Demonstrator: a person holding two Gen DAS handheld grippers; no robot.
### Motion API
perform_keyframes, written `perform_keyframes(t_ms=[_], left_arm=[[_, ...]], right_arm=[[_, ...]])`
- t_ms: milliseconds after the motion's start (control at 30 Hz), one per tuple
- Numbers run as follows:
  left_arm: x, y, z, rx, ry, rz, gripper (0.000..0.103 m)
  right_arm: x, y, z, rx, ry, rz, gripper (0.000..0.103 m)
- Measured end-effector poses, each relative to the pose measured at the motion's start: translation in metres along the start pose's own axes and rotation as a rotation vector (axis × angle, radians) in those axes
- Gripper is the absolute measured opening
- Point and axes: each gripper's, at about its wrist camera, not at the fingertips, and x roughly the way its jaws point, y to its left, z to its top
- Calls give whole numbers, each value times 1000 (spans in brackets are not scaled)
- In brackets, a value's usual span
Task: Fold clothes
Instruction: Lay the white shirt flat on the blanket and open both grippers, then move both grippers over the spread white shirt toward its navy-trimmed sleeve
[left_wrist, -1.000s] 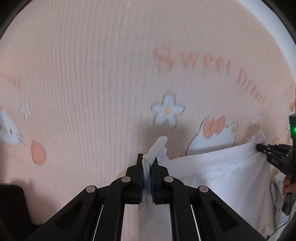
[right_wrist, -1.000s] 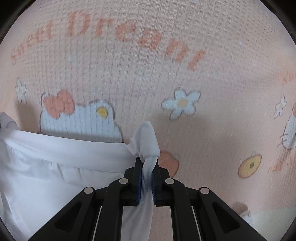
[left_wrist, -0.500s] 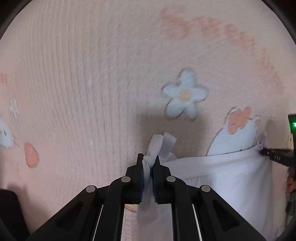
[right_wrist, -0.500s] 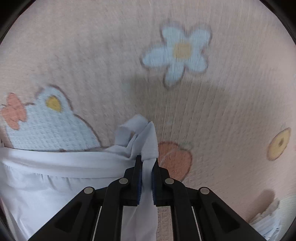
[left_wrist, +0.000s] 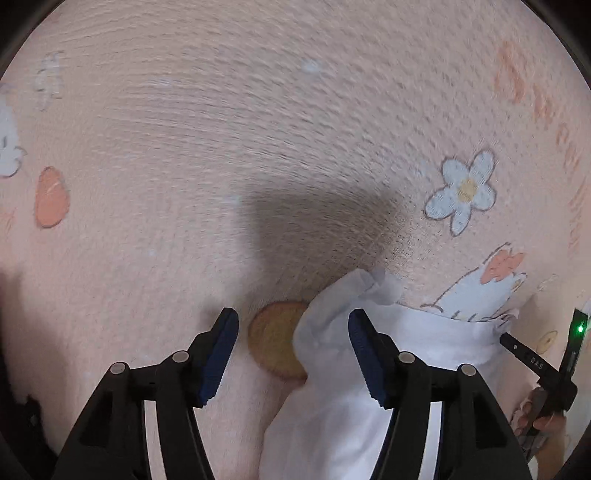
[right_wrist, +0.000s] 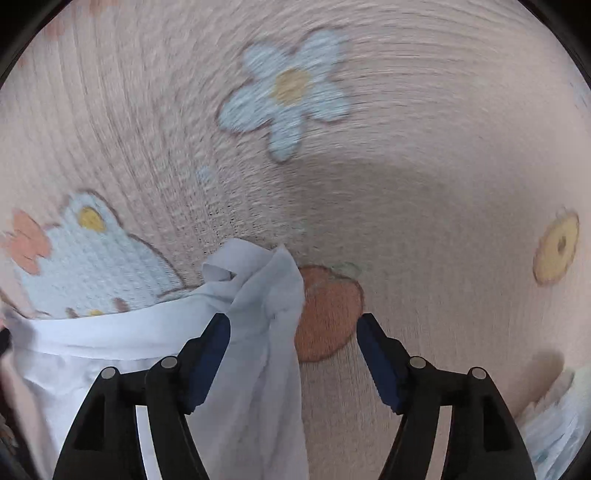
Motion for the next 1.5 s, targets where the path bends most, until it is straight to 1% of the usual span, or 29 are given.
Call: perform_keyframes(t_ms=[33,133,233,400,433,467,600,667,700,767,833,900,967,1067,1133,1167,1267,1333,1433,1500], left_arm=[[-9,1,-4,11,-2,4,59],[-39,0,-18,60,-15,26,59],[-69,-1,-33,109,-28,47,59],[-119,-1,-57,192,-49,83,59],[-129,-2,-62,208,-53,91,59],[-139,-2,-66,225,-57,98,59],[-169,-8,-91,253,-88,97,59],[-184,-11,-104,266,-103,96,59],[-192,-6,-110,258,-102,76,59],[-201,-3,-116,266,-77,40,59],[-211,-6,-124,301,-55,26,59],[-212,-15,-128,355,-60,24,59],[-217,-24,-133,402,-63,5,59],[-223,-36,-140,439,-50,-25,59],[-227,-46,-149,479,-45,-5,59],[-230,-49,-154,499,-51,0,59],[-244,-55,-173,564,-86,-32,59],[-253,-55,-185,575,-110,-42,59],[-260,-53,-199,555,-102,-63,59],[-264,-55,-208,549,-95,-69,59]], right_arm=[[-5,-2,-2,8,4,13,71],[-25,-2,-11,-23,2,-7,71],[-48,-1,-20,-58,-4,3,71],[-90,14,-35,-103,-10,12,71],[-99,14,-39,-116,-19,13,71],[-115,3,-45,-131,-35,17,71],[-146,23,-66,-186,-70,28,71],[-160,34,-80,-217,-76,15,71],[-162,37,-85,-229,-76,14,71],[-172,43,-98,-250,-79,5,71],[-188,46,-115,-255,-89,-4,71],[-201,45,-129,-243,-91,-3,71],[-215,41,-142,-226,-94,-13,71],[-234,32,-161,-203,-101,-52,71],[-243,25,-171,-190,-97,-84,71],[-248,20,-179,-177,-91,-101,71],[-265,6,-202,-139,-103,-113,71],[-275,-4,-220,-113,-114,-107,71],[-284,-14,-246,-98,-122,-90,71],[-282,-13,-257,-125,-119,-88,71]])
